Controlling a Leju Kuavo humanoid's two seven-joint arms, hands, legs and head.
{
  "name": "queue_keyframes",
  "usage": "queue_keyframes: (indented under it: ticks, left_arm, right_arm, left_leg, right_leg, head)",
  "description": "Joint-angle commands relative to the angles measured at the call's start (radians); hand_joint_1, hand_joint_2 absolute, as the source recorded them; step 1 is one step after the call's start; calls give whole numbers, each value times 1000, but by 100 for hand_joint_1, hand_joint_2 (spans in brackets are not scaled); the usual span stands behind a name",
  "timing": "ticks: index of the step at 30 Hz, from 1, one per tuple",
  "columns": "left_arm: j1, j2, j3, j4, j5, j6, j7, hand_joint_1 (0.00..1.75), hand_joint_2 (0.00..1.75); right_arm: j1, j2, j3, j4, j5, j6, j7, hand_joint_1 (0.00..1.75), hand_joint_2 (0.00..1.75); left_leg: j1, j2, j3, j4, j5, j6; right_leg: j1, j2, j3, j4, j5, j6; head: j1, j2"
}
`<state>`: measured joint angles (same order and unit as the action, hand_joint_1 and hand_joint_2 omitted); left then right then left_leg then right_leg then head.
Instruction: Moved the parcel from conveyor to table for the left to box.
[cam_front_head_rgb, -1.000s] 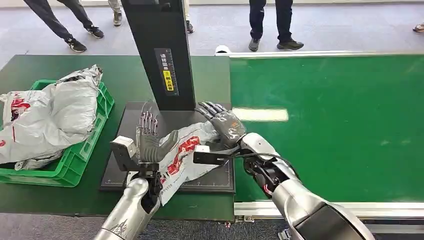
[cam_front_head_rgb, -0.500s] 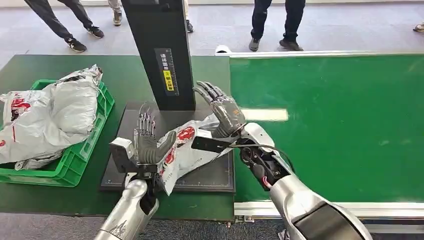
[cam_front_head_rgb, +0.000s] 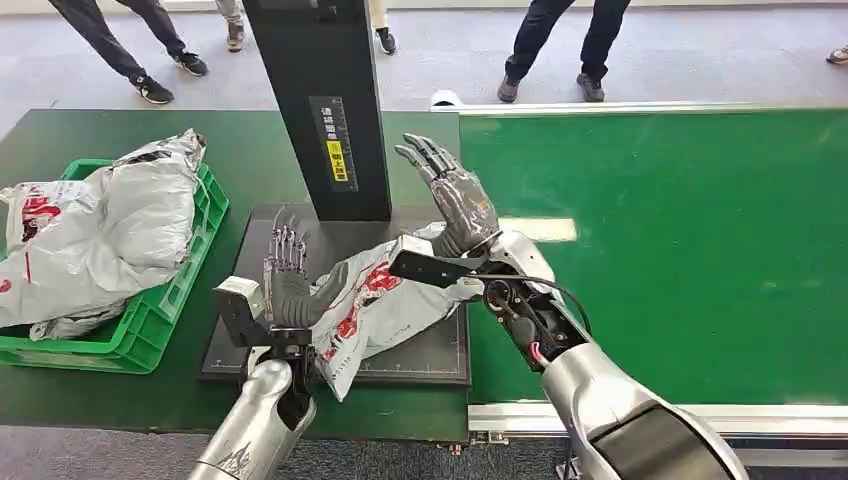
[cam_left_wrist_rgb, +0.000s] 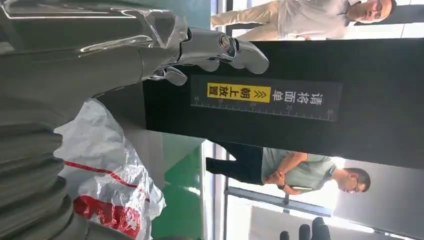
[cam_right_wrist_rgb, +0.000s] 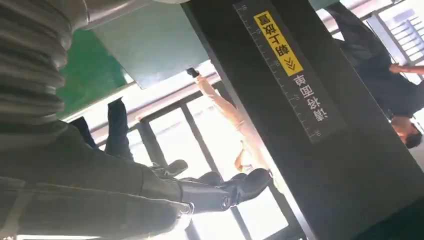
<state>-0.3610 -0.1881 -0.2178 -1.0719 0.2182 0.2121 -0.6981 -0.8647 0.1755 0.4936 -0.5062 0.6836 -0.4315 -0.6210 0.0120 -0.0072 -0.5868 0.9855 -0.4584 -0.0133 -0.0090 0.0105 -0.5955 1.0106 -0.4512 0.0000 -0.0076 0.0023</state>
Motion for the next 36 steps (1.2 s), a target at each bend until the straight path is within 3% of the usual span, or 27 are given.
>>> queue_keyframes:
  ticks: [1,5,10,12,15,21,27,36]
  left_arm:
    - [15,10,23,1,-7,9,8,0,175]
    - [20,15,24,-7,-9,8,12,0,175]
    - [30,13,25,-18,-10,15,16,0,175]
    - [43,14,33,-36,-7,32,16,0,175]
    - [61,22,42,-62,-9,38,26,0,175]
    - [72,23,57,-72,-15,42,33,0,175]
    - [72,22,56,-71,-16,42,33,0,175]
    - [63,25,58,-54,-19,40,34,0,175]
  right_arm:
    - [5,-35,-104,-143,-141,57,-13,0,175]
    - [50,-71,-115,-244,-185,154,52,0,175]
    - [89,-66,-199,-287,-314,199,11,0,175]
    - [153,-36,-309,-393,-480,219,20,0,175]
    - [265,-44,-339,-552,-560,205,85,0,175]
    - [381,-64,-395,-645,-584,200,112,0,175]
    - [382,-60,-396,-656,-584,200,113,0,175]
    - [499,-64,-488,-713,-654,233,168,0,175]
  left_leg:
    - [0,0,0,0,0,0]
    - [0,-1,0,0,0,0]
    - [0,-1,1,-1,0,0]
    - [0,-1,1,-1,0,1]
    - [1,-2,2,-2,0,0]
    - [0,-2,2,-1,-1,0]
    - [0,0,1,-1,-1,0]
    - [0,-2,2,-2,-1,1]
  right_leg:
    - [0,-1,0,0,0,0]
    - [0,-1,0,-1,0,0]
    - [0,-2,2,-1,0,0]
    - [0,-2,2,-1,0,0]
    - [1,-3,3,-3,-1,0]
    - [1,-3,3,-2,-1,0]
    - [0,-1,1,-1,-1,0]
    - [0,-3,3,-2,-1,0]
  head:
    - [0,0]
    - [0,0]
    - [0,0]
    - [0,0]
    - [0,0]
    - [0,0]
    - [0,0]
    - [0,0]
